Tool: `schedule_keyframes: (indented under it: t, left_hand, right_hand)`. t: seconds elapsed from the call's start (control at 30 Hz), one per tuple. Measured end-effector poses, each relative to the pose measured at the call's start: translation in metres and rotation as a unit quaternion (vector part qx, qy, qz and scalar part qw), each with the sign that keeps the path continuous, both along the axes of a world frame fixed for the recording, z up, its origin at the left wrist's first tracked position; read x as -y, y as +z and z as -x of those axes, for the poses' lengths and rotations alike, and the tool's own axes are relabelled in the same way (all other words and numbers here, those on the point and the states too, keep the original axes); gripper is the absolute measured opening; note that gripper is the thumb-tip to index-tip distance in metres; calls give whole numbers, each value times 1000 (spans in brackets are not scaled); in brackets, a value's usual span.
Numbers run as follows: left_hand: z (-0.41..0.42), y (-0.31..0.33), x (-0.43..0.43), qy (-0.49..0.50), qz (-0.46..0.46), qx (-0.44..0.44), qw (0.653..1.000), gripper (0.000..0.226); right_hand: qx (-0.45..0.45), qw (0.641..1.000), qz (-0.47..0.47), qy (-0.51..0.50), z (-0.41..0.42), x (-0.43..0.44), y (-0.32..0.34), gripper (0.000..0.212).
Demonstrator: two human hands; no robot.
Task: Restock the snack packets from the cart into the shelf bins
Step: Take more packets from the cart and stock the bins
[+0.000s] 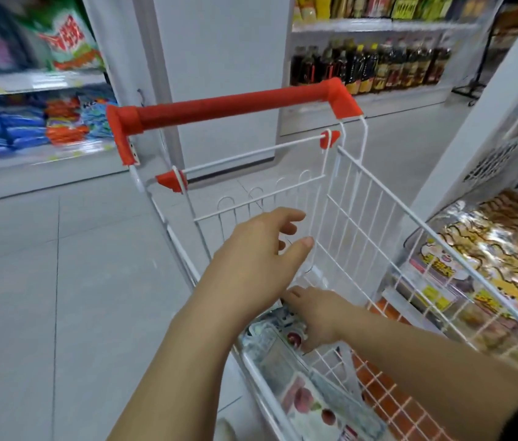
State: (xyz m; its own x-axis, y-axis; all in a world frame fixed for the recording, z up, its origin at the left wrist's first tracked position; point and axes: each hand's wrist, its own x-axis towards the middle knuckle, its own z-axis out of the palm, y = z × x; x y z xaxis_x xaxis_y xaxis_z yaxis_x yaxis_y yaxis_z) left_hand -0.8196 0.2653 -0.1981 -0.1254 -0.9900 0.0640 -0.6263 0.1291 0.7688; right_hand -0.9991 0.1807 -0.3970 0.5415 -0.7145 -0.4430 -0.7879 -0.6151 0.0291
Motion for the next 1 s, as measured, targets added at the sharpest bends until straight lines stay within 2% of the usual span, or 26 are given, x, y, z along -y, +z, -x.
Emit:
schedule_keyframes:
  t: [0.1,0.2,0.23,0.33,0.47,0.53,0.63,0.77,0.87,1.0]
  left_hand:
    - [1,0,-1,1,3,-5,1000,39]
    - [3,-1,-3,-3,6,-19,1000,39]
    - [4,-1,-4,-5,8,-21,1000,38]
    - [4,0,-5,-5,11,-40,999,38]
    - [2,-1,-4,-4,15,-65,998,37]
    - [2,-1,-4,-4,18,-70,997,35]
    - [2,-1,-4,-1,23,-79,997,35]
    - [0,-2,-3,1,34,-88,995,33]
    - [-2,-3,0,5,42,-91,995,32]
    - [-4,-4,3,11,49,-91,995,31]
  right_hand:
    - [8,999,47,25,2,-11,-8,123]
    - [44,991,91,84,2,-22,-20,90]
    - [50,990,94,97,2,-25,-22,84]
    - [77,991,61,94,4,-24,-21,86]
    - [182,983,-18,-25,10,-19,3,107]
    - [197,980,4,-10,7,-22,9,94]
    - [173,981,67,56,-3,-23,-6,67]
    - [108,989,101,10,-25,-4,-11,47]
    - [63,992,108,27,-32,0,13,34]
    - [105,986,130,12,-7,-15,68,24]
